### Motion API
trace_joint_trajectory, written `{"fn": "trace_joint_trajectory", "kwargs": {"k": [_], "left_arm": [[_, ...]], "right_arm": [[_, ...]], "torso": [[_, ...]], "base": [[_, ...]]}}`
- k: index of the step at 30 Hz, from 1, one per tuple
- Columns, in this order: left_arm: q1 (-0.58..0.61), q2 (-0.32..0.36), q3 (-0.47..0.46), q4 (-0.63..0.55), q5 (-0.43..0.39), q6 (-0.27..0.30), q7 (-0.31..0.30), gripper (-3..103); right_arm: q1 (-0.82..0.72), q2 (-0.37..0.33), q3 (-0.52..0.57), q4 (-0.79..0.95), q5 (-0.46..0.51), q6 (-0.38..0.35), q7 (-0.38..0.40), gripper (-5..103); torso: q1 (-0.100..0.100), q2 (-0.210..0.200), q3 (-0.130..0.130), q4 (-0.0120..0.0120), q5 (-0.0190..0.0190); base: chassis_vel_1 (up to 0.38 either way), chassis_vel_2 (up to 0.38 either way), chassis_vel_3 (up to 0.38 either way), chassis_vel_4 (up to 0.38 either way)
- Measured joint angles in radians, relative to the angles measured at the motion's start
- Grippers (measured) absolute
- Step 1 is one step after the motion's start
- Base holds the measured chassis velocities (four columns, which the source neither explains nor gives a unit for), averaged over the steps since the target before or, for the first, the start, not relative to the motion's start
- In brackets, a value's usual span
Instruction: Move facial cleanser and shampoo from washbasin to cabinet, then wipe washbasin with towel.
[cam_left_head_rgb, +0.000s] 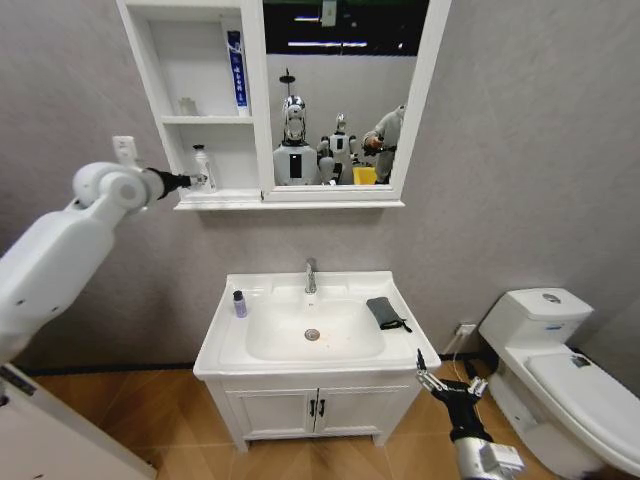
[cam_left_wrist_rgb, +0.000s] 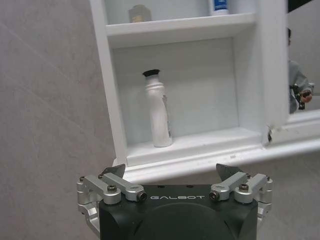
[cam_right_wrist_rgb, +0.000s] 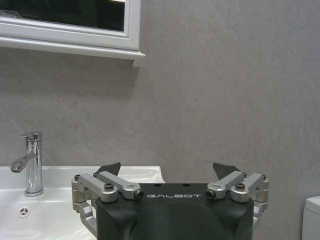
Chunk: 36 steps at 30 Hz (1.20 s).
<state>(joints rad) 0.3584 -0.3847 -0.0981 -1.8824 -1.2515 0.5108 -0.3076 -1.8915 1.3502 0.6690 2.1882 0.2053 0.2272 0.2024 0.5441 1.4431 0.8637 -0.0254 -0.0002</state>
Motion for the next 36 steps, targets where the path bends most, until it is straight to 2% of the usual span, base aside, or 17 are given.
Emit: {"fn": "trace_joint_trajectory", "kwargs": {"k": [2,3,4,5,7,11,12,15,16,21,36], "left_arm": [[0.202,0.030,-0.064,-0.061,0.132,-0.127,0.045,100],[0.202,0.030,-0.064,-0.061,0.132,-0.127,0.045,100],[0.251,0.018,-0.072,-0.076,0.146,-0.149,0.045,100],[0.328,-0.012,-0.089,-0.105,0.171,-0.181,0.031,100],[0.368,-0.028,-0.101,-0.115,0.197,-0.197,0.024,100],[0.536,-0.129,-0.113,-0.124,0.297,-0.245,-0.010,100],[0.536,-0.129,-0.113,-0.124,0.297,-0.245,-0.010,100],[0.624,-0.199,-0.108,-0.087,0.361,-0.270,-0.016,100],[0.624,-0.199,-0.108,-0.087,0.361,-0.270,-0.016,100],[0.667,-0.283,-0.083,0.001,0.379,-0.287,-0.016,100],[0.636,-0.474,-0.034,0.238,0.467,-0.307,0.032,100]], "right_arm": [[-0.012,0.014,0.002,0.000,-0.013,0.002,0.005,100],[-0.012,0.014,0.002,0.000,-0.013,0.002,0.005,100],[-0.018,0.021,0.004,0.003,-0.019,0.005,0.007,100],[-0.021,0.030,0.004,0.010,-0.026,0.006,0.010,100],[-0.021,0.033,0.002,0.012,-0.028,0.006,0.012,100],[-0.020,0.032,-0.002,0.013,-0.033,0.007,0.014,100],[-0.020,0.032,-0.002,0.013,-0.033,0.007,0.014,100],[-0.022,0.028,0.004,0.005,-0.032,0.012,0.014,100],[-0.022,0.028,0.004,0.005,-0.032,0.012,0.014,100],[-0.031,0.022,0.015,-0.004,-0.025,0.018,0.015,100],[-0.018,-0.005,0.002,-0.014,-0.020,0.002,0.034,100]], "torso": [[0.000,0.000,0.000,-0.0002,0.0003],[0.000,0.000,0.000,-0.0002,0.0003],[0.000,0.000,0.000,-0.0006,-0.0002],[0.000,0.000,0.000,-0.0022,-0.0003],[0.000,0.000,0.000,-0.0024,0.0005],[0.000,0.000,0.000,-0.0008,0.0001],[0.000,0.000,0.000,-0.0008,0.0001],[0.000,0.000,0.000,-0.0009,0.0001],[0.000,0.000,0.000,-0.0009,0.0001],[0.000,0.000,0.000,-0.0010,0.0002],[0.000,0.000,0.000,-0.0008,0.0004]], "base": [[0.000,0.000,0.000,0.000],[0.000,0.000,0.000,0.000],[0.000,0.000,0.000,0.000],[0.000,0.000,0.000,0.000],[0.000,0.000,0.000,0.000],[0.000,0.000,0.000,0.000],[0.000,0.000,0.000,0.000],[0.000,0.000,0.000,0.000],[0.000,0.000,0.000,0.000],[0.000,0.000,0.000,0.000],[0.000,0.000,0.000,0.000]]}}
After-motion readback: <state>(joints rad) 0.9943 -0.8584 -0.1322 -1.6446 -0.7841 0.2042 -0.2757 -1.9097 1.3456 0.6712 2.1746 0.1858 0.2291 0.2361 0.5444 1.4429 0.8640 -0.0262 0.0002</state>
